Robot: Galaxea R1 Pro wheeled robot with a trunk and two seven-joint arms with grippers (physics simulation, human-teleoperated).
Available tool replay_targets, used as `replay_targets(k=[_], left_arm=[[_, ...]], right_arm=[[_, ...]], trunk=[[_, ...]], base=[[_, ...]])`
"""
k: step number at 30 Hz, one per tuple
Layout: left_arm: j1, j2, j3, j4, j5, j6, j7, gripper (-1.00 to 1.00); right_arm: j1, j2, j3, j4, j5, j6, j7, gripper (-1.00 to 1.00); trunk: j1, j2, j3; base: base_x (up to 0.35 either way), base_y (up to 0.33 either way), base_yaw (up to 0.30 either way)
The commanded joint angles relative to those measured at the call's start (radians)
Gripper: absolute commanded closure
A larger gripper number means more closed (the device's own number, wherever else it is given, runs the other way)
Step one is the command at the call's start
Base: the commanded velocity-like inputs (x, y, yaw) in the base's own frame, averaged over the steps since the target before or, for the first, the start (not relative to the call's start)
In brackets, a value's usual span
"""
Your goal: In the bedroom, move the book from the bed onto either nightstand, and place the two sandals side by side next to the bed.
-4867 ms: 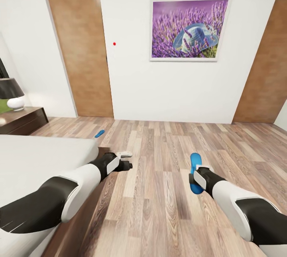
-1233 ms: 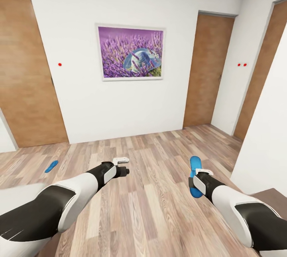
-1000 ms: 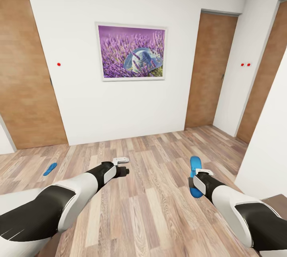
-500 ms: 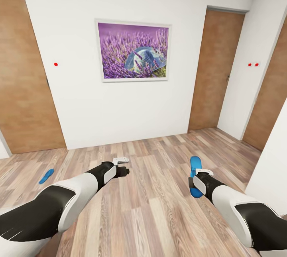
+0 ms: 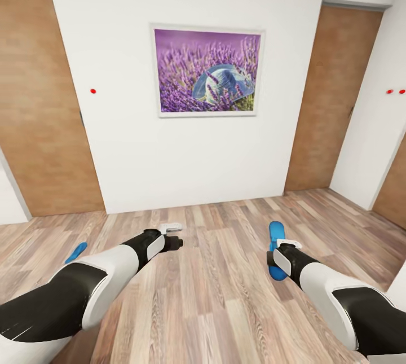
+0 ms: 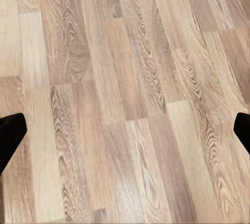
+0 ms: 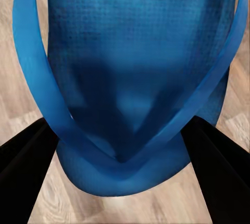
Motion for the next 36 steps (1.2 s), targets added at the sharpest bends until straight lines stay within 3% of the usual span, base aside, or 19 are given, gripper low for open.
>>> replay_targets(k=[1,26,36], left_arm=[[-0.001,-0.001,-0.008,0.002,0.011,0.002,0.003,-1.00],[-0.001,-0.001,-0.008,0.001,0.011,0.002,0.003,-1.00],[0.000,-0.002,-0.008,0.002,0.011,0.002,0.003,-1.00]], right_arm=[[0.000,-0.001,0.010,-0.003,-0.009,0.007,-0.004,1.00],[0.001,0.000,0.010,-0.001,-0.008,0.005,-0.005,1.00],[0.001,0.001,0.010,-0.001,-0.009,0.005,-0.004,1.00]], trunk=[[0.001,-0.001,-0.001],[0.001,-0.001,-0.001],[0.001,-0.001,-0.001]], base=[[0.345,0.014,0.284],[0.346,0.001,0.297],[0.347,0.000,0.123]])
